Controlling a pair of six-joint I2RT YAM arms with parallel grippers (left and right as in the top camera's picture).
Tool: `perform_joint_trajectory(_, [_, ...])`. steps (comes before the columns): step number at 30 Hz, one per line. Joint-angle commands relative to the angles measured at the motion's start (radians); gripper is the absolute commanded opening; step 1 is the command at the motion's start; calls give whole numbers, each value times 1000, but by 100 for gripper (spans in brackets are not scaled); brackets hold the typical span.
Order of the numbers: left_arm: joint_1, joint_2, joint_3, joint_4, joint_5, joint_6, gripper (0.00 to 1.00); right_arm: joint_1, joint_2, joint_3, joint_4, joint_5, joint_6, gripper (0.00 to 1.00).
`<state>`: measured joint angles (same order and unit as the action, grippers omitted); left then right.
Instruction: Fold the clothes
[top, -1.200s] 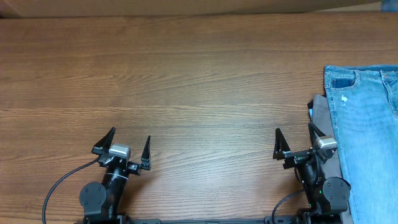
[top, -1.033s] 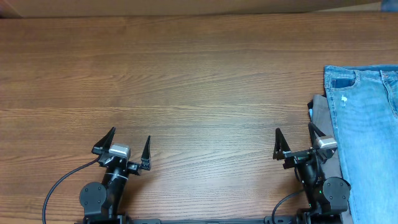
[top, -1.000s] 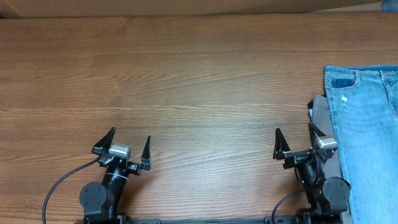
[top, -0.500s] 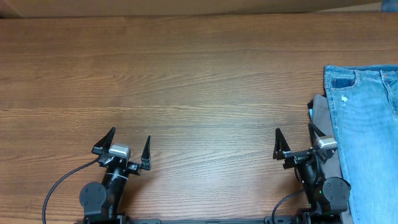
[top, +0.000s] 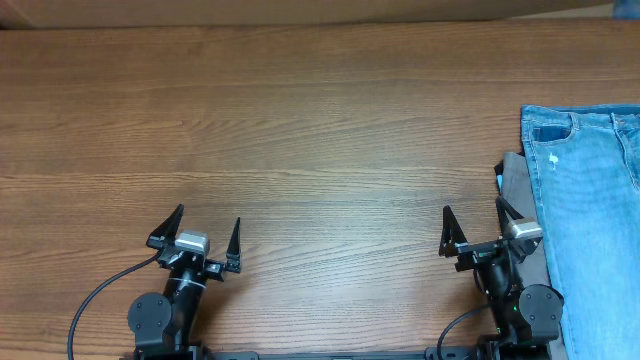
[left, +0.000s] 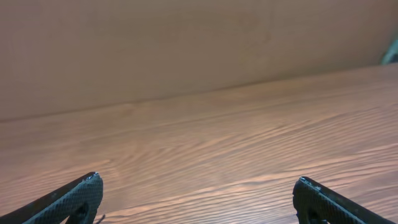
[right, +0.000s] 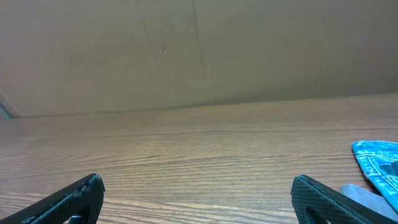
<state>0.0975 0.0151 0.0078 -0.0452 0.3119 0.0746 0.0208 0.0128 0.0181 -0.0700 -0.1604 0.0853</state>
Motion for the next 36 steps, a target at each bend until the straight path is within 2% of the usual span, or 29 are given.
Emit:
perform_joint_trajectory(1, [-6, -9, -3, -8, -145, 100, 100, -3, -10, -10, 6, -5, 5, 100])
perform_joint_trajectory(4, [-6, -9, -3, -21, -203, 103, 100, -3, -10, -10, 6, -5, 5, 100])
perform_joint_trajectory(13, [-6, -9, -3, -21, -225, 102, 100, -3, -10, -10, 6, -5, 5, 100])
perform_joint_trajectory(36, [-6, -9, -3, -23, -226, 102, 100, -3, -10, -10, 6, -5, 5, 100])
